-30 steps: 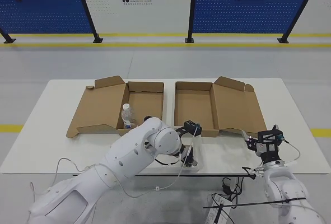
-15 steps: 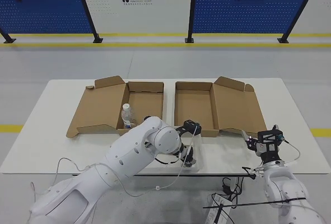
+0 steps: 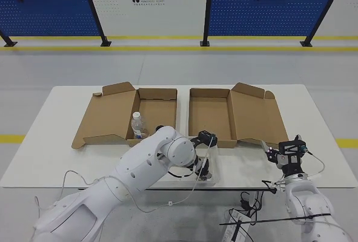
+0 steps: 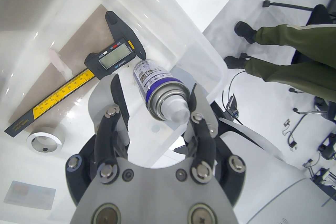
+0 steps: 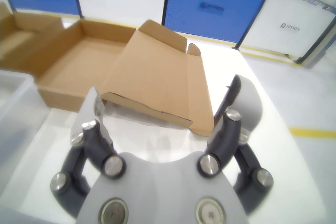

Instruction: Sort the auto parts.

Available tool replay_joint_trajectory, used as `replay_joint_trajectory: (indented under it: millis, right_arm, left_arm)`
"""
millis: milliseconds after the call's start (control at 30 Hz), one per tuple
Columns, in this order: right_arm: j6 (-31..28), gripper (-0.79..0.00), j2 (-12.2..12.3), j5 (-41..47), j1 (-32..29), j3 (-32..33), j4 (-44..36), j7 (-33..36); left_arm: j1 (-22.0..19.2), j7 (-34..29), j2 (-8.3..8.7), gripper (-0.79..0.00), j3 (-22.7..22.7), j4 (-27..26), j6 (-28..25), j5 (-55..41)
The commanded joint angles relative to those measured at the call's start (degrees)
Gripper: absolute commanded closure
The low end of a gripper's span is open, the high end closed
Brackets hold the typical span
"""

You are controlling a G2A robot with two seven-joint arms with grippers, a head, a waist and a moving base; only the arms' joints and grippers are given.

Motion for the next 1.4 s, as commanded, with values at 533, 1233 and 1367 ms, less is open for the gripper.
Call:
replay_joint_trajectory:
  millis: [533, 1233, 1367]
  right_arm:
    - [0.0, -0.785, 0.0, 0.0, 0.0, 0.0, 0.0, 0.0]
    - [0.0, -0.785, 0.0, 0.0, 0.0, 0.0, 0.0, 0.0]
    - [0.0, -0.785, 0.0, 0.0, 0.0, 0.0, 0.0, 0.0]
  left_arm:
    - [0.1, -0.4, -0.29, -0.462, -0.4, 1.0, -0.2, 0.9]
    - [0.1, -1.0, -0.81, -0.212, -0.5, 1.6, -0.8, 1.5]
    - [0.1, -1.2, -0.76, -0.058, -0.7, 1.2, -0.8, 2.0]
